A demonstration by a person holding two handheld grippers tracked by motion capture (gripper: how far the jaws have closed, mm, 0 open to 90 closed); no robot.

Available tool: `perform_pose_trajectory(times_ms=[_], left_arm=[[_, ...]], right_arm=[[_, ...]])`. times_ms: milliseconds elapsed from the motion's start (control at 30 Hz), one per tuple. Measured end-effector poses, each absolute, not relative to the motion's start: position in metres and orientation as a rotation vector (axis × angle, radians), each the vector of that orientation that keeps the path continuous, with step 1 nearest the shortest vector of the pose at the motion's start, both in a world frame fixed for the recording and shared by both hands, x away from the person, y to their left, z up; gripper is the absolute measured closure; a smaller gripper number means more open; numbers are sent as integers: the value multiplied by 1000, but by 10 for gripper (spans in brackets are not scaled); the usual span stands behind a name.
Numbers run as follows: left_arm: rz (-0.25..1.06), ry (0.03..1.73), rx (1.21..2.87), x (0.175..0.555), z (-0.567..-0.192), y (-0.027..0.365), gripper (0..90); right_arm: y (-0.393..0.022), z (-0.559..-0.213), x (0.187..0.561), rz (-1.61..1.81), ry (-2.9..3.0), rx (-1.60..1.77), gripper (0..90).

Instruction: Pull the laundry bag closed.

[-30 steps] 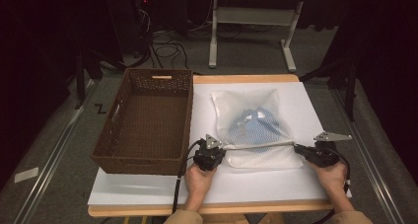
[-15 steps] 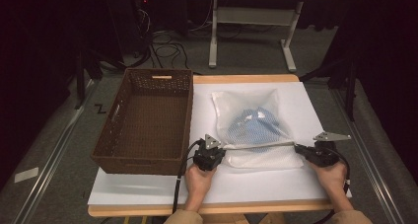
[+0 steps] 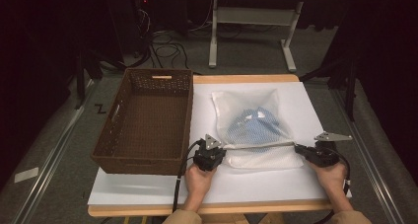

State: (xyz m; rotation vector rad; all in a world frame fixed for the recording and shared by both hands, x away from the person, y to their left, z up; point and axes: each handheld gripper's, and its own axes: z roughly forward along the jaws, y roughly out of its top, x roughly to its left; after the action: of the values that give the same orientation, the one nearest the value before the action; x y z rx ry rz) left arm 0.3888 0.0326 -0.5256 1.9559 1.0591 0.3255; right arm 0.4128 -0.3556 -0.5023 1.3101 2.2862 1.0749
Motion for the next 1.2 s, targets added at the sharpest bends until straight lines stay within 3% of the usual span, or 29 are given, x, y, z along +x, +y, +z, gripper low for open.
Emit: perform_pose_trajectory(times_ms=[433,833,1200], left_arm=[[359,1011,1994,386,-521,29,764],[403,938,1965,373,-503,26,534],[376,925,1940,377,-491,21,489]], right_arm=[[-355,-502,406,1080,2277,1264,813],[-359,-493,397,1126,2221,1232,683],[-360,-484,401,1199,2124,1232,668]])
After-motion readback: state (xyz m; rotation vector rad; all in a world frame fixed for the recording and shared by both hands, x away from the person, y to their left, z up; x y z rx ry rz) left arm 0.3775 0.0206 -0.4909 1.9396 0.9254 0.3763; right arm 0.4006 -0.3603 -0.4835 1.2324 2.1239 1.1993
